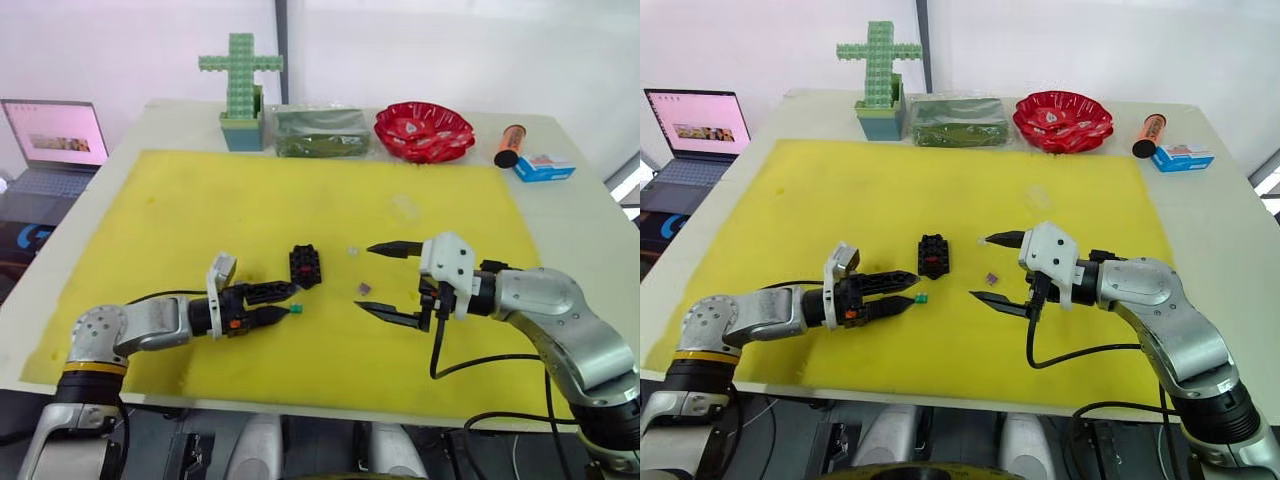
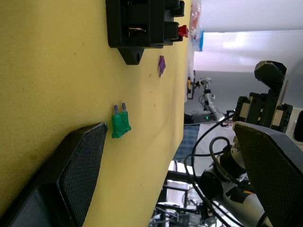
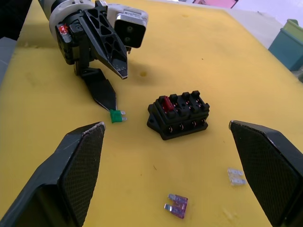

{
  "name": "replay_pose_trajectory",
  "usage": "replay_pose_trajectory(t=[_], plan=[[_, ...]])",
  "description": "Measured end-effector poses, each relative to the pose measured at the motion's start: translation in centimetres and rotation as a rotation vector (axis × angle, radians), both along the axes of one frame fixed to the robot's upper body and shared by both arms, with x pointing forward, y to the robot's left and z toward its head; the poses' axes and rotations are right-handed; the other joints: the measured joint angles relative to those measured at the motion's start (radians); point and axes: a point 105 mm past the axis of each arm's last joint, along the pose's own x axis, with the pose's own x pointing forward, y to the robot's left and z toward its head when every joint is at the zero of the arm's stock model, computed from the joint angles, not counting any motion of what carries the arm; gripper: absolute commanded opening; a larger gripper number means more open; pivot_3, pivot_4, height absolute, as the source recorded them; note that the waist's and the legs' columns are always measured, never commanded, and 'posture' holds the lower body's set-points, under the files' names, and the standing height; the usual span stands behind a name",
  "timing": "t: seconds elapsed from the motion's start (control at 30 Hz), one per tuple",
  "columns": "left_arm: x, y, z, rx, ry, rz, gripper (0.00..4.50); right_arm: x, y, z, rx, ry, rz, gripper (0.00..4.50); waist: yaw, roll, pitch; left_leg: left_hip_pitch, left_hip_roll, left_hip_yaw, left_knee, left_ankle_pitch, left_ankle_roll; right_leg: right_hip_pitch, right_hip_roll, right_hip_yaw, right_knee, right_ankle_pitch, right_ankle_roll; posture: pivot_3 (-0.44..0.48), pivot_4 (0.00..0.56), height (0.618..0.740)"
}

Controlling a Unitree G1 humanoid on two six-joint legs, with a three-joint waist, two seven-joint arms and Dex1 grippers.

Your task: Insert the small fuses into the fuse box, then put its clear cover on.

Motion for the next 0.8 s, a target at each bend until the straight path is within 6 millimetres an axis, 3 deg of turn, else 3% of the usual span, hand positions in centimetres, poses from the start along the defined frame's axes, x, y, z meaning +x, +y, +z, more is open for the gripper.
replay_pose_trajectory(t=[0.47,0.6,0.8], plan=[[0.0,-1.0,0.0,0.016,-0.001,-0.041,4.5,-0.1,-0.2,-0.5,0.001,0.016,-0.013,4.48,-0.003,0.0,0.0,-0.001,-0.011,-0.001,0.001,-0.002,0.003,0.001,-0.013,0.0,0.0,0.0,0.0,0.0,0.15,0.74],[0.0,-1.1,-0.4,0.046,0.004,-0.023,3.55,-0.2,-0.3,-0.7,-0.003,0.021,-0.017,4.5,-0.003,0.0,0.0,-0.001,-0.011,-0.001,0.001,-0.002,0.004,0.001,-0.013,0.0,-0.001,0.0,0.0,0.0,0.15,0.74],[0.0,-1.0,-1.3,0.096,0.024,0.002,1.25,-0.4,0.1,-0.8,-0.006,0.018,-0.002,4.5,-0.006,0.0,0.0,-0.001,-0.011,-0.001,0.0,-0.002,0.004,0.001,-0.013,0.0,-0.001,0.0,0.0,0.0,0.15,0.74]])
